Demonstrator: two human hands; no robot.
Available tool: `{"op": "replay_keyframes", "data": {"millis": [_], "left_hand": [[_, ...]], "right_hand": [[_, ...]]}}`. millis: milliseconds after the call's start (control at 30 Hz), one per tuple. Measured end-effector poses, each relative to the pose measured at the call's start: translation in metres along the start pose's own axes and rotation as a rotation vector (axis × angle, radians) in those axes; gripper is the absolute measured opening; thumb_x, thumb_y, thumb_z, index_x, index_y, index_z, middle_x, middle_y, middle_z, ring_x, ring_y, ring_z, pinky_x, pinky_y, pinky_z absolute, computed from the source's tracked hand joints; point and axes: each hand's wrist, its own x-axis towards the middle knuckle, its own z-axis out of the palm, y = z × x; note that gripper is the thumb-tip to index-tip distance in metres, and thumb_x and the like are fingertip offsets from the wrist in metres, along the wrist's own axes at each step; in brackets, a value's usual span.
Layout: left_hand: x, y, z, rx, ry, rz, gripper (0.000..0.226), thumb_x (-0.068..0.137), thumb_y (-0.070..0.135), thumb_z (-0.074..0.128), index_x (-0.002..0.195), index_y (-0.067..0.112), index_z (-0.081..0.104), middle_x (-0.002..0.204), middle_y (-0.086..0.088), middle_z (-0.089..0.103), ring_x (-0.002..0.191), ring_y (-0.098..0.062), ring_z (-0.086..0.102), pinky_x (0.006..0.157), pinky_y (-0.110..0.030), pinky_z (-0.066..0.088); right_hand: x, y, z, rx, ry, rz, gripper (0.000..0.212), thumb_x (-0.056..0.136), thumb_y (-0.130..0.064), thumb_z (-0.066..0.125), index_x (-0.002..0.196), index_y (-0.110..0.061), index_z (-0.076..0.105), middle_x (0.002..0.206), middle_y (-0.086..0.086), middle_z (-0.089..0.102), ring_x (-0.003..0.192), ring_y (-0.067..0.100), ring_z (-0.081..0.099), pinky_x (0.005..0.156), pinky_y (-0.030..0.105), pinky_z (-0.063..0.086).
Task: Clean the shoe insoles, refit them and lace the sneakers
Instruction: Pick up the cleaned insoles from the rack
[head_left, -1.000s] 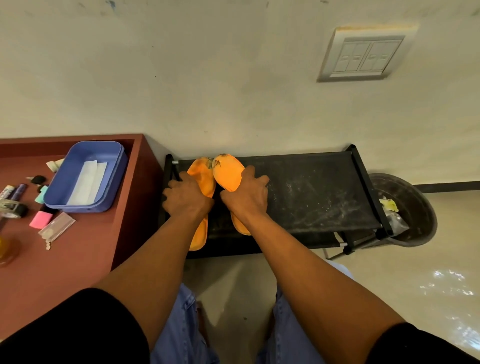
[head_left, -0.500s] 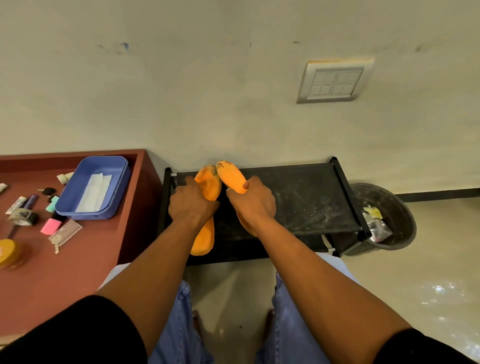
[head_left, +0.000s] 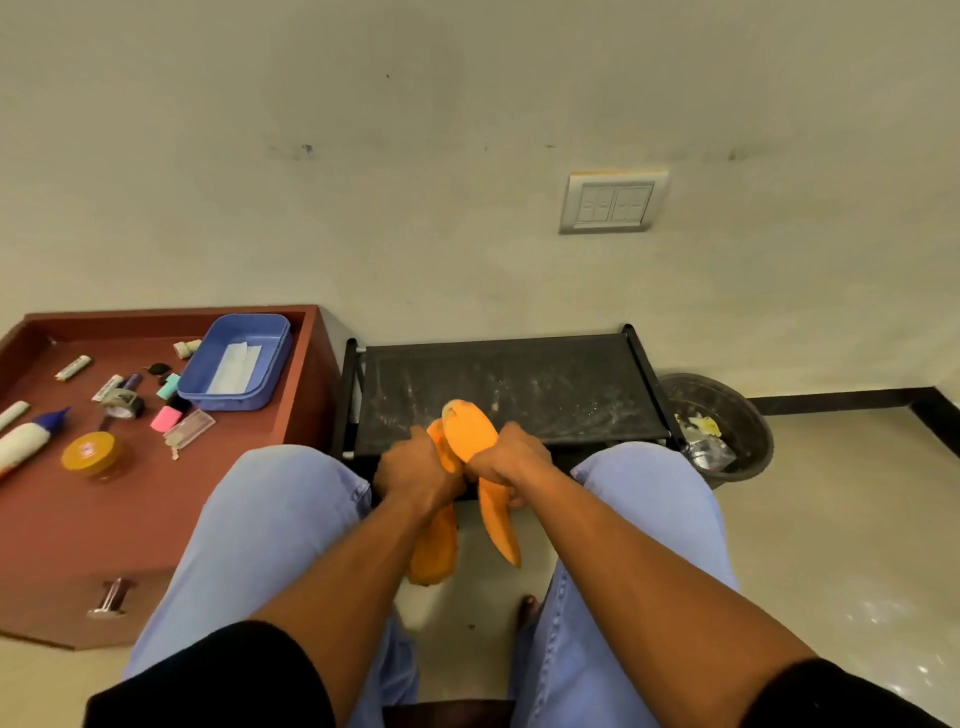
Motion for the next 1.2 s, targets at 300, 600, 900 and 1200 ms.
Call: {"op": "replay_keyframes", "data": {"millis": [300,600,900,1200], "left_hand": [[-0.049,-0.019,0.036,0.011,-0.076,-0.078,0.078,0.076,0.051,0.075,0.139,0.014,0.044,0.128,-0.015,0.057,0.115,-0.034,0.061,0.084,-0.043,0.054],[-0.031,-0.029,0.064,0.030,-0.102,-0.189,0.063,0.084,0.034,0.073,0.139,0.017,0.048,0.133,-0.014,0.052,0.121,-0.034,0.058,0.087,-0.041,0.053],[0.030,-0.014,0.086,-0.102,-0.006,-0.206,0.041,0.088,0.039,0.065,0.118,0.012,0.062,0.124,-0.018,0.056,0.112,-0.041,0.059,0.086,-0.045,0.051],[0.112,-0.011,0.150,-0.519,-0.030,-0.275,0.047,0.086,0.051,0.066,0.131,0.037,0.059,0.134,0.007,0.060,0.127,-0.025,0.056,0.096,-0.039,0.051]], "right_hand": [[0.004,0.029,0.047,-0.397,-0.157,0.026,0.065,0.076,-0.035,0.080,0.134,-0.023,0.056,0.126,0.009,0.060,0.116,0.033,0.059,0.085,0.043,0.052],[0.053,0.047,0.097,0.053,0.150,-0.060,0.040,0.085,-0.045,0.051,0.120,-0.028,0.061,0.119,-0.003,0.066,0.106,0.020,0.065,0.065,0.019,0.042],[0.076,0.041,0.099,-0.086,0.244,0.084,0.063,0.083,-0.044,0.069,0.135,-0.018,0.045,0.132,0.013,0.044,0.118,0.033,0.050,0.087,0.043,0.048],[0.158,0.038,0.120,-0.001,0.395,0.106,0.065,0.087,-0.053,0.063,0.139,-0.017,0.049,0.138,0.013,0.047,0.125,0.035,0.046,0.102,0.047,0.043]]}}
